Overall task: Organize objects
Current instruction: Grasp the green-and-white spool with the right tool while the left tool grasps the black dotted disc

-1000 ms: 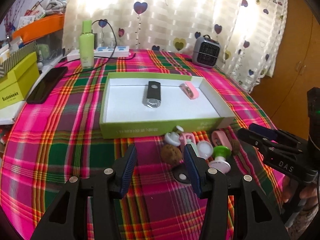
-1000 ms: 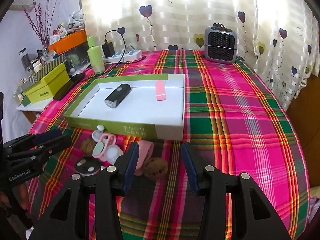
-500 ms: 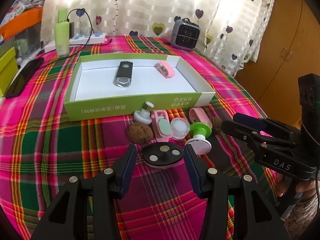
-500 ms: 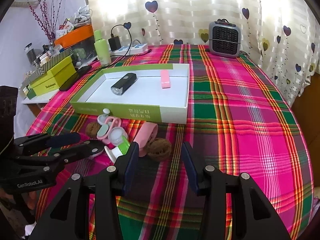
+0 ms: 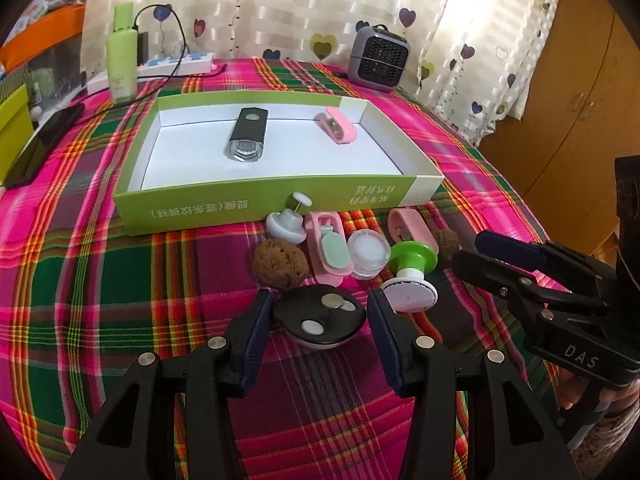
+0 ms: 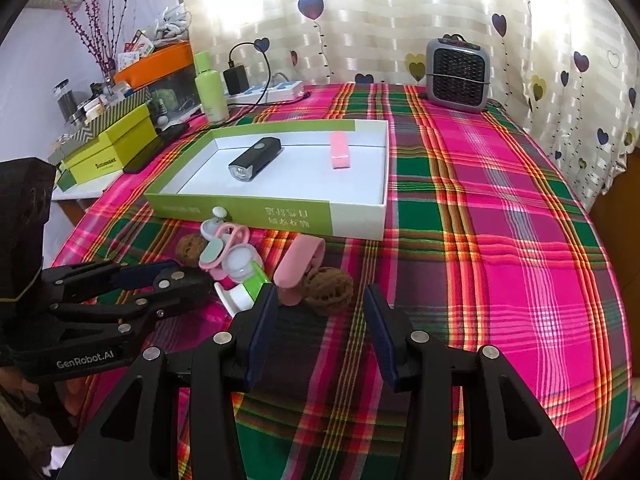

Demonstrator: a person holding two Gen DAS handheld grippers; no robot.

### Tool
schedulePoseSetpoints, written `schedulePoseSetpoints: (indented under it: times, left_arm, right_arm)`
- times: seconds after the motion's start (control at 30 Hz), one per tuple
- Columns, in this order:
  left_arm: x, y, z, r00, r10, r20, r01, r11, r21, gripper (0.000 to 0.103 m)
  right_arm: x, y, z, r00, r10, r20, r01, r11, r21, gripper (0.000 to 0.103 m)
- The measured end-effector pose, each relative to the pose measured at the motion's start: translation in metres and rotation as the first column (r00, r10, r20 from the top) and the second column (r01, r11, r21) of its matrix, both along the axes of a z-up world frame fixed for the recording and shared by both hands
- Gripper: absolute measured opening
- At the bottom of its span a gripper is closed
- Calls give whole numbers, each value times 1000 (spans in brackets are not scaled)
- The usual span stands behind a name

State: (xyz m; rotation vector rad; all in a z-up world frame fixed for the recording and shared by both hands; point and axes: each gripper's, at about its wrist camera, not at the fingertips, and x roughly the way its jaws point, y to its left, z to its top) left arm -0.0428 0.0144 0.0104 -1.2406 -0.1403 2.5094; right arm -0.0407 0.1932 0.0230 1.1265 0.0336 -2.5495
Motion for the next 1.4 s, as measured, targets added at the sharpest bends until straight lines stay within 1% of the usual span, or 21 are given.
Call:
schedulePoseSetpoints:
  times: [0.27,0.5,0.63,0.93,1.0,1.23,1.33,1.4]
  left_arm:
    - [1,-10,0,1000,28,-2,-28,1000,5,47]
    - [3,-17,0,999,37,-4,-37,999,-3,47]
    - [4,-19,0,999,37,-6,-37,999,-3,47]
    - [7,-26,0,999,40,-6,-40,999,-1,47]
    - [7,-26,0,999,41,-5,-41,999,0,47]
    - [8,-27,-1,999,37,-5,-37,999,-2,47]
    - [7,-27,-1,999,38,-5,-38,999,-2,47]
    - [7,-26,-1,999,39,-5,-39,999,-4,47]
  right_arm:
    - [4,-6,4,999,47,-21,-48,998,-36,46]
    - [5,-19,7,991,128,-38,-130,990,-51,46]
    - [3,-26,6,985,169,-36,-170,984,-48,46]
    - [-1,-35,-2,975,221,-7,-221,974,-40,46]
    - [-2,-37,-4,973,230,-4,-230,973,-27,46]
    - [1,-40,-4,963,268,0,-268,963,-14,46]
    - [0,-44,-5,965,261,-6,-260,965,13,46]
    - [-1,-45,-5,968,253,-2,-253,968,10,46]
